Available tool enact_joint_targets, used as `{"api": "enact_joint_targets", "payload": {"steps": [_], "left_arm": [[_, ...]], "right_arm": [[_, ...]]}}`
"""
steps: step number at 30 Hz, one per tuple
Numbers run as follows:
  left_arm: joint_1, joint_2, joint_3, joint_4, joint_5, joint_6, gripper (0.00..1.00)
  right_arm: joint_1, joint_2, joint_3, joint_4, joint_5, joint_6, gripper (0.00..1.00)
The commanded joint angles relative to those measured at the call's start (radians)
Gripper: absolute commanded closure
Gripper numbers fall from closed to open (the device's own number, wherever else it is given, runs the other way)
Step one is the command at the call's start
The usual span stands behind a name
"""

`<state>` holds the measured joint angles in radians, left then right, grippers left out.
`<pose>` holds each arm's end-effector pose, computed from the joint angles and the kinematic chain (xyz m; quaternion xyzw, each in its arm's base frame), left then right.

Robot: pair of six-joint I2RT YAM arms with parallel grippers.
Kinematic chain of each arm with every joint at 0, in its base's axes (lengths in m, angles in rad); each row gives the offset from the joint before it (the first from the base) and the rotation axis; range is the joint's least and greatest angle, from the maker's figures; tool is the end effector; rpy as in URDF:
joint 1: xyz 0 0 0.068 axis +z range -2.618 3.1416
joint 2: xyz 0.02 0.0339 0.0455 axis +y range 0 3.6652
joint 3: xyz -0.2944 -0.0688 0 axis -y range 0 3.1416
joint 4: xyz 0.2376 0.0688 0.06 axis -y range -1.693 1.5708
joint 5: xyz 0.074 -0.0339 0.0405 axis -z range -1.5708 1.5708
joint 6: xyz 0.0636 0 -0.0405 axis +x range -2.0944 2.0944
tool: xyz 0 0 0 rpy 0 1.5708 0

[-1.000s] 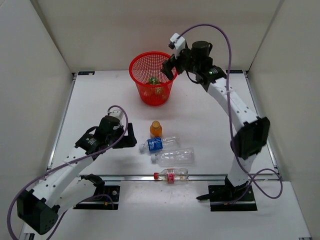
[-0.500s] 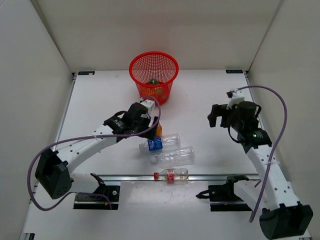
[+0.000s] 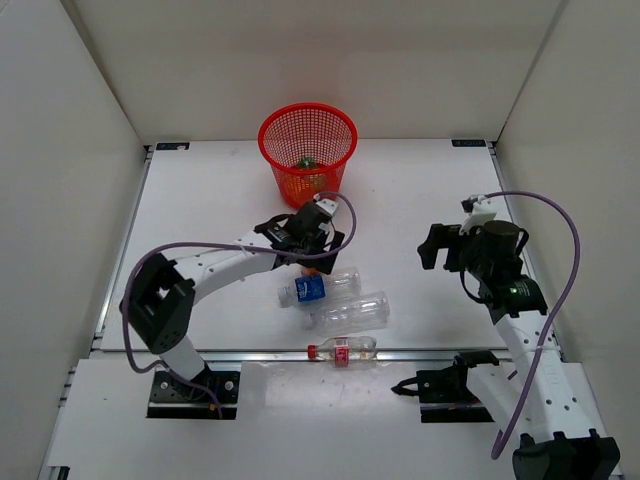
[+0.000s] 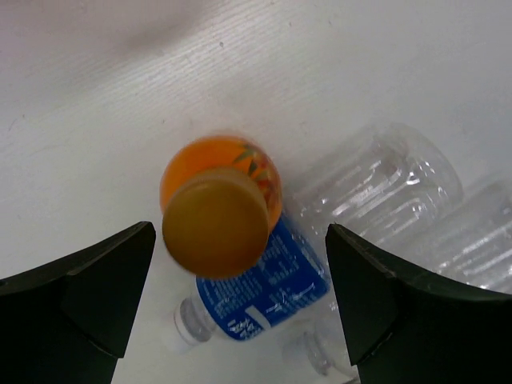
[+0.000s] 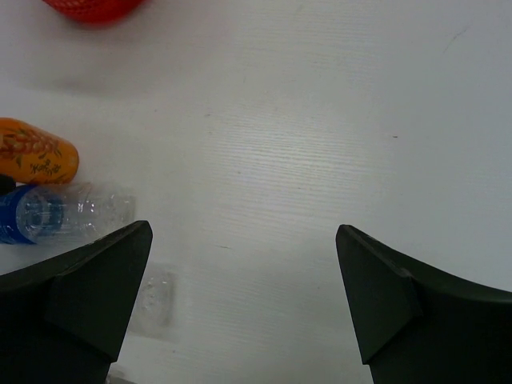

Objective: Put the plastic bottles in the bin

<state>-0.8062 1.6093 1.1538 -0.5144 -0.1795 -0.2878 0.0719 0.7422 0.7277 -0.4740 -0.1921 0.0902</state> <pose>0.2493 -0.2435 0.2444 0.2182 0.9264 -0.0802 0.2963 0.1607 0.0237 0.3050 -0.0416 0.8536 0.1234 0.5044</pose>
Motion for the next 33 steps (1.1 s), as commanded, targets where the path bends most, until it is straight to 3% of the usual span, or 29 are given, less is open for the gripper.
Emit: {"api": "enact_joint_targets", "payload": {"steps": [1, 9, 11, 15, 17, 25, 33], "left_arm": [[0.013, 0.056, 0.061, 0.050, -0.040, 0.004, 0.02], [0.025, 0.110, 0.032, 0.076, -0.051, 0.002, 0.04], [0.036, 0.112, 0.015, 0.086, -0.031, -0.022, 0.14], [0.035, 0.083, 0.018, 0.106, -0.043, -0.022, 0.46], [0.035, 0.058, 0.032, 0.096, -0.042, -0.013, 0.53], [0.090, -0.094, 0.312, 0.103, -0.029, 0.056, 0.62], [0.179, 0.035, 0.668, 0.267, -0.077, 0.096, 0.64]], "right_arm": [[0.012, -0.020, -0.004, 0.012, 0.006, 0.008, 0.03], [-0.056, -0.087, -0.037, -0.014, 0.020, -0.017, 0.03], [-0.070, -0.101, -0.054, -0.026, 0.011, -0.018, 0.03], [-0.070, -0.110, -0.071, -0.028, 0.002, -0.018, 0.04], [-0.070, -0.116, -0.074, -0.034, 0.025, -0.014, 0.04], [-0.055, -0.115, -0.091, -0.043, 0.063, -0.029, 0.03], [-0.070, -0.101, -0.108, -0.046, 0.029, -0.044, 0.04]]}}
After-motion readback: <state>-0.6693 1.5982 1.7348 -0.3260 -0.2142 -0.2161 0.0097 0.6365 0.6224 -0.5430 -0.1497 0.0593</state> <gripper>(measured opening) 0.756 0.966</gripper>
